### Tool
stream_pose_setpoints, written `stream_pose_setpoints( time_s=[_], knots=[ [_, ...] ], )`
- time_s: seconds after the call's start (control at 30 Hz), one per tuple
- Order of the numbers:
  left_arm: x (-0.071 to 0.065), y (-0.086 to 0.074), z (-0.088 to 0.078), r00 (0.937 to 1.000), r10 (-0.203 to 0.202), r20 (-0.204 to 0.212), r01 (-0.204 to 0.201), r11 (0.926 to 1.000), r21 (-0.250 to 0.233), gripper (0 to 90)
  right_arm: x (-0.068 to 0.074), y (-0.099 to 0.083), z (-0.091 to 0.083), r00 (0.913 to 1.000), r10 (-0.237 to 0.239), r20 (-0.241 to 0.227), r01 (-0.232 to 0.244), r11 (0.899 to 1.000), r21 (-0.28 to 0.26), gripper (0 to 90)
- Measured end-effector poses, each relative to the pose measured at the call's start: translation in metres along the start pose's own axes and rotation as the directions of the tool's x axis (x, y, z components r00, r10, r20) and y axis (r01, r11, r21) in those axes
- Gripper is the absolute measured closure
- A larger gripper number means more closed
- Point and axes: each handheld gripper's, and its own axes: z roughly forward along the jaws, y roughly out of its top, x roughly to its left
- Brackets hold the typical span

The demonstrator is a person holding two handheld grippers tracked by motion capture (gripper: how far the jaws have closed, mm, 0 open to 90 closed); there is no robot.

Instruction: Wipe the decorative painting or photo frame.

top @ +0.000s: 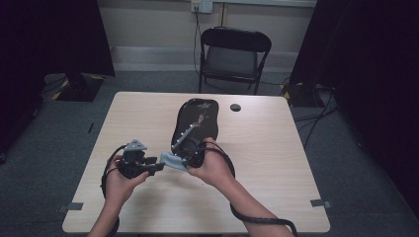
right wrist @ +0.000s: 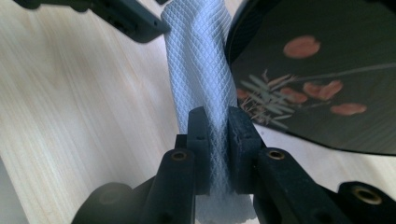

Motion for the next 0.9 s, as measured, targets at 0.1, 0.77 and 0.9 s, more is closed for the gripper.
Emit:
stream_pose_setpoints(
  time_s=[0.1, 0.77, 0.9],
  knots=[
    [0.002, -0.001, -0.001, 1.0000, -0.002, -0.002, 0.002, 1.0000, 0.006, 56.0, 0.000, 0.004, -0.006, 1.0000, 0.000, 0.003, 0.001, 1.000, -0.010, 81.6],
    [-0.002, -0.003, 0.003, 0.9999, -0.004, 0.016, 0.004, 1.0000, 0.004, 53.2, -0.009, 0.036, -0.055, 0.9981, -0.021, 0.058, 0.026, 0.996, -0.085, 81.6],
    [-0.002, -0.003, 0.004, 0.9998, 0.001, 0.018, -0.001, 1.0000, 0.005, 52.5, -0.017, 0.039, -0.063, 0.9976, -0.005, 0.070, 0.012, 0.995, -0.100, 81.6]
  ],
)
